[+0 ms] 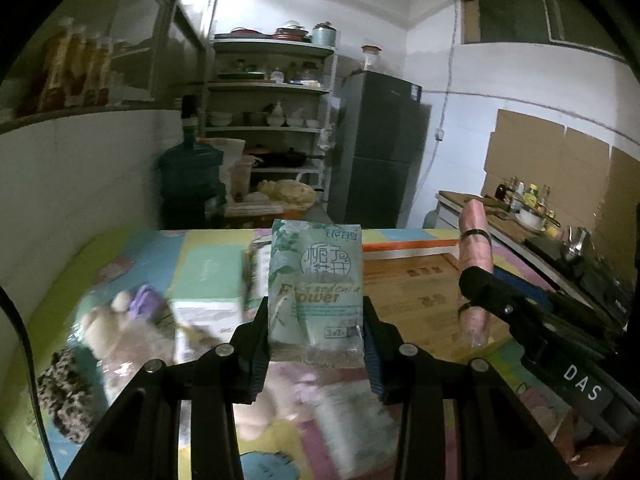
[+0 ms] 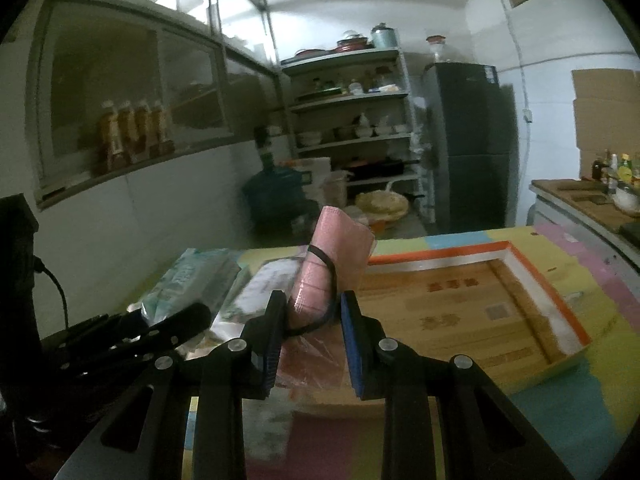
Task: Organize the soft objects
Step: 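Carry the tissue packet and pink towel into the orange-rimmed tray and release both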
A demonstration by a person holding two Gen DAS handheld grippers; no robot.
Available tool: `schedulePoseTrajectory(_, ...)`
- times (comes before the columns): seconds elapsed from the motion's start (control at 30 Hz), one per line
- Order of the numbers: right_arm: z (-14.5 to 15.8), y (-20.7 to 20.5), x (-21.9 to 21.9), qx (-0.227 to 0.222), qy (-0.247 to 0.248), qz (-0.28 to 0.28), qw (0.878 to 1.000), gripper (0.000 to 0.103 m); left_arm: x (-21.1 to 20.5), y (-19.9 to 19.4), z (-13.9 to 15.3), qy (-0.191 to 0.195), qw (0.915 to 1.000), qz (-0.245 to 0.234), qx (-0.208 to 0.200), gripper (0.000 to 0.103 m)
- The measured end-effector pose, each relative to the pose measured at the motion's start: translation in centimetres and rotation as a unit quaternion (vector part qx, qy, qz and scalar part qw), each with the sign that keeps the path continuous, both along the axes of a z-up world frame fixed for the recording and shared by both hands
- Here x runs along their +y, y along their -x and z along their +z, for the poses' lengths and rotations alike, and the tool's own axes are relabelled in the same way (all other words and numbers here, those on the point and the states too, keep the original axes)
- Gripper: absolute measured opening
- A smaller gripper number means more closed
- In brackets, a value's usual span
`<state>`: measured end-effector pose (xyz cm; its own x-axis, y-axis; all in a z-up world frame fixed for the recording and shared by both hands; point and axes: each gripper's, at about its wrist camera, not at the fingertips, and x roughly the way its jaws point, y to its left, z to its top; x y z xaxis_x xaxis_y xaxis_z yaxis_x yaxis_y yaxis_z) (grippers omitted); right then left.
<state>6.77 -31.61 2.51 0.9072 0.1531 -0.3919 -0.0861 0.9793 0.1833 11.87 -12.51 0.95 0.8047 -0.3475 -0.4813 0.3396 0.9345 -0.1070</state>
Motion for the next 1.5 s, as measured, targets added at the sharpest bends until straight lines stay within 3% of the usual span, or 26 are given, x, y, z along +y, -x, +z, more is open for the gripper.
schedulePoseTrajectory(0.8,-0.3,1.0,-13.6,0.016,0.061,-0.103,0.993,0.028,-14.0,-2.1,-0.4,-0.011,0.9968,-0.079,0.010,0.040)
schedulePoseTrajectory(0.97,-0.9,-0.4,-15.6,0.039,0.067,-0.092,0.993,0.028,-16.4,-3.2,-1.2,-0.012,0.9960,-0.085,0.026,0.040)
schedulePoseTrajectory(1.23,-3.2,-3.6,-19.0,0.104,0.074,-0.067,0.990,0.028,-18.9,-5.8,-4.1,-0.017,0.9921,-0.084,0.091,0.040)
schedulePoseTrajectory(1.5,-4.3,-4.5,-20.3,0.131,0.102,-0.056,0.985,0.028,-20.9,-6.4,-5.4,-0.027,0.9902,-0.088,0.105,0.040)
